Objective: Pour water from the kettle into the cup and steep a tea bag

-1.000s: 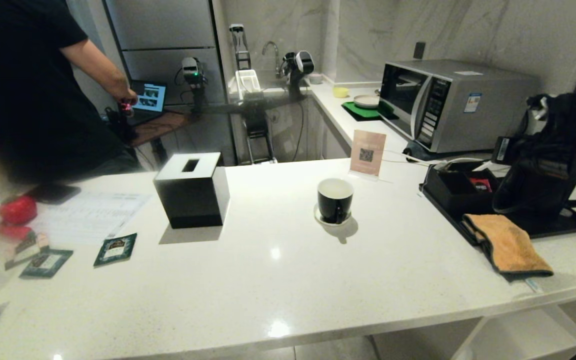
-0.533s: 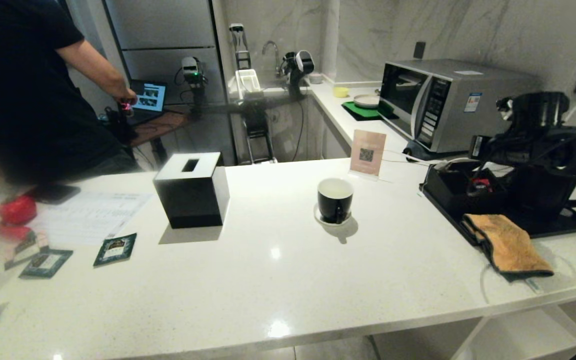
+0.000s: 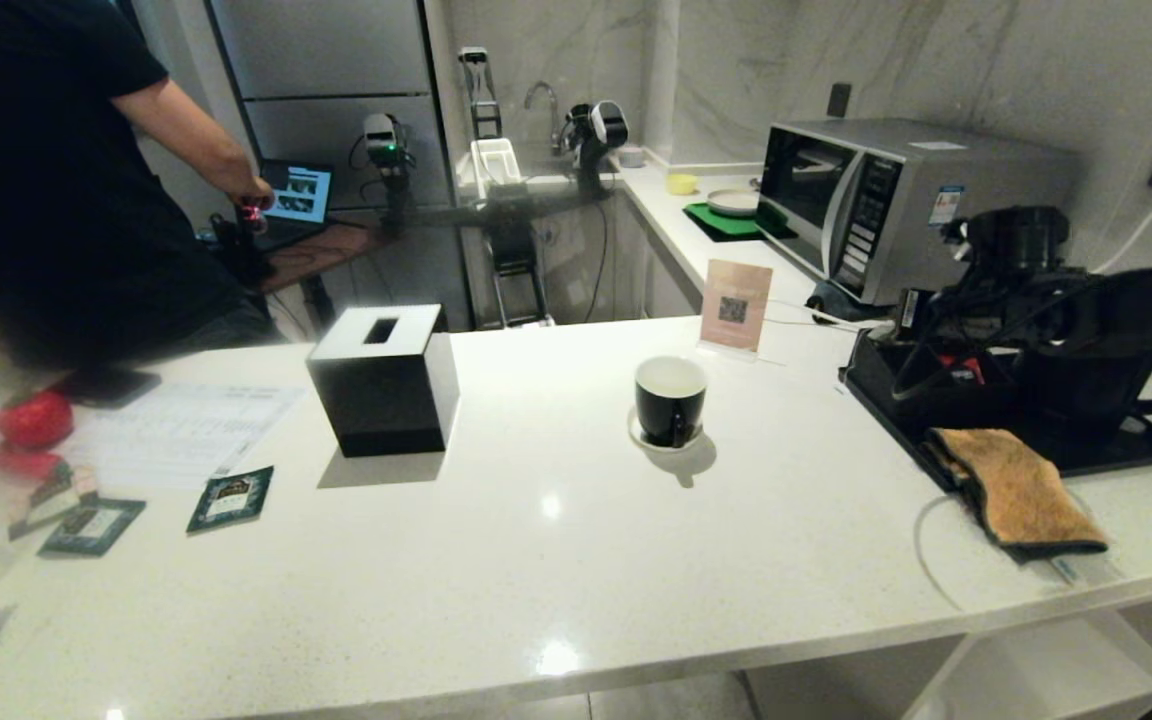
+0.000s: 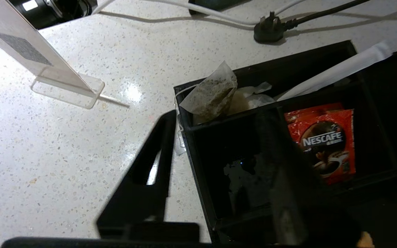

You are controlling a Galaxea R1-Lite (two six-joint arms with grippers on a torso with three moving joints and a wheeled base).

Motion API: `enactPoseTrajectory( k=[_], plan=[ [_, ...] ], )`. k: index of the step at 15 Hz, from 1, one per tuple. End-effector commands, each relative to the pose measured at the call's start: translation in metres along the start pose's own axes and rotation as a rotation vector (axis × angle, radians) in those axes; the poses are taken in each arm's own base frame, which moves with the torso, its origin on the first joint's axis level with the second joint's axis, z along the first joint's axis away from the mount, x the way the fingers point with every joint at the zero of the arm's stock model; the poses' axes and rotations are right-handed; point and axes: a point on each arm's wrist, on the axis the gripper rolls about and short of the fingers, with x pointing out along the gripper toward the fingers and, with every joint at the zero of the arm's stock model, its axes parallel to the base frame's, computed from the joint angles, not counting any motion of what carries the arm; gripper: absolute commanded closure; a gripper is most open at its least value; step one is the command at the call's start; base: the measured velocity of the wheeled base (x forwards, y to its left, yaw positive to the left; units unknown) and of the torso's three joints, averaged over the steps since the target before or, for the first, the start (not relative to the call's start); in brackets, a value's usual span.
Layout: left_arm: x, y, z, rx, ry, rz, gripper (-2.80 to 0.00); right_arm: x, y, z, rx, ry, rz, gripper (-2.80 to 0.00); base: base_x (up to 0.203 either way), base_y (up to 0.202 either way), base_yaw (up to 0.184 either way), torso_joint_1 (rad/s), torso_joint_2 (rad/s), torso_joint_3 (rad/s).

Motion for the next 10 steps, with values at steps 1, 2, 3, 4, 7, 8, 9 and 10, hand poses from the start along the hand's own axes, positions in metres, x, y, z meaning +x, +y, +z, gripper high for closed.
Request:
enactPoseTrajectory(
  k=[1,2,3,4,7,8,9,10],
  plan=[
    [0.000,0.000,0.000,0.001,0.001,0.000,0.00,0.007,0.004,-0.003,-0.002,0.001,-0.008,-2.80,0.000,0.000,0.000,0.000,0.00,0.000],
    [0.000,0.000,0.000,0.001,0.001,0.000,0.00,0.011,0.007,-0.002,-0.001,-0.012,-0.031,-2.80,0.000,0.000,0.000,0.000,0.00,0.000],
    [0.000,0.000,0.000,0.001,0.001,0.000,0.00,0.015,0.012,-0.002,-0.002,-0.019,-0.040,-2.80,0.000,0.000,0.000,0.000,0.00,0.000],
    [0.000,0.000,0.000,0.001,0.001,0.000,0.00,0.017,0.014,-0.003,-0.002,-0.021,-0.041,-2.80,0.000,0.000,0.000,0.000,0.00,0.000],
    [0.000,0.000,0.000,0.001,0.001,0.000,0.00,0.023,0.013,-0.007,-0.006,-0.021,-0.061,-2.80,0.000,0.000,0.000,0.000,0.00,0.000],
    [0.000,0.000,0.000,0.001,0.001,0.000,0.00,0.026,0.013,-0.008,-0.005,-0.024,-0.076,-2.80,0.000,0.000,0.000,0.000,0.00,0.000],
    [0.000,0.000,0.000,0.001,0.001,0.000,0.00,0.030,0.013,-0.008,-0.005,-0.031,-0.087,-2.80,0.000,0.000,0.000,0.000,0.00,0.000],
    [0.000,0.000,0.000,0.001,0.001,0.000,0.00,0.033,0.013,-0.009,-0.004,-0.035,-0.095,-2.80,0.000,0.000,0.000,0.000,0.00,0.000]
  ],
)
